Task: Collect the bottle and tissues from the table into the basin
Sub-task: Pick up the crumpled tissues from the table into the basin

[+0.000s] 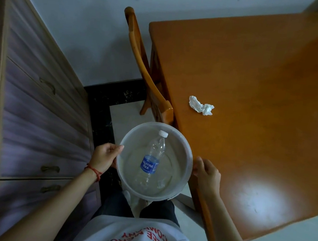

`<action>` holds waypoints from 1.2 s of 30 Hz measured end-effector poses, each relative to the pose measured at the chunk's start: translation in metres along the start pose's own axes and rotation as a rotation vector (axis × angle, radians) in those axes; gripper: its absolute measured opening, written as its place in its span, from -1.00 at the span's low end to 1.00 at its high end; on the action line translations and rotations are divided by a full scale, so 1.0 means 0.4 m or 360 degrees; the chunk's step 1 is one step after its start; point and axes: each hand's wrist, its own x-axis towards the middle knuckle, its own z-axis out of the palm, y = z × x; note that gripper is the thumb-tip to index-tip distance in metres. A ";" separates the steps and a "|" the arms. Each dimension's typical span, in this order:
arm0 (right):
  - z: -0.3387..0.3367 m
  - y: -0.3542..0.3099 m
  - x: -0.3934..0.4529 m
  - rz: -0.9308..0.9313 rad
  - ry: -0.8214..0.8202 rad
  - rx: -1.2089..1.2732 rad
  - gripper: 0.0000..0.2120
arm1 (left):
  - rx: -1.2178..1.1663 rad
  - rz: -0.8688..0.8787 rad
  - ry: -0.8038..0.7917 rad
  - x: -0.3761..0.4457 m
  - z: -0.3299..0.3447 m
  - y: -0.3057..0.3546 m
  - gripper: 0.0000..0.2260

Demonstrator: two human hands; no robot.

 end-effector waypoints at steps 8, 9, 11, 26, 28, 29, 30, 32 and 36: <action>-0.031 -0.105 0.240 -0.0252 0.0240 -0.0075 -0.65 | 0.0059 0.0020 0.0051 -0.015 0.007 0.017 -0.84; -0.026 -0.120 0.268 -0.0277 0.0263 -0.0112 -0.63 | 0.0057 0.0023 0.0054 -0.015 0.007 0.016 -0.85; -0.013 -0.147 0.318 -0.0321 0.0307 -0.0217 -0.62 | 0.0084 0.0026 0.0063 -0.016 0.006 0.016 -0.84; 0.069 -0.157 0.434 -0.0435 0.0191 -0.0503 -0.72 | -0.0002 0.0003 0.0097 -0.023 0.009 0.031 -0.87; 0.062 -0.159 0.424 -0.0424 0.0205 -0.0435 -0.72 | 0.0017 0.0032 0.0098 -0.025 0.011 0.033 -0.88; 0.058 -0.161 0.413 -0.0414 0.0218 -0.0370 -0.72 | 0.0031 0.0043 0.0100 -0.026 0.011 0.033 -0.88; 0.055 -0.164 0.396 -0.0419 0.0236 -0.0299 -0.72 | 0.0037 0.0049 0.0104 -0.027 0.010 0.031 -0.89; 0.053 -0.168 0.349 -0.0476 0.0267 -0.0192 -0.74 | 0.0038 0.0055 0.0101 -0.027 0.008 0.026 -0.89; 0.065 -0.176 0.198 -0.0478 0.0212 0.0000 -0.77 | 0.0052 0.0052 0.0072 -0.027 0.008 0.016 -0.88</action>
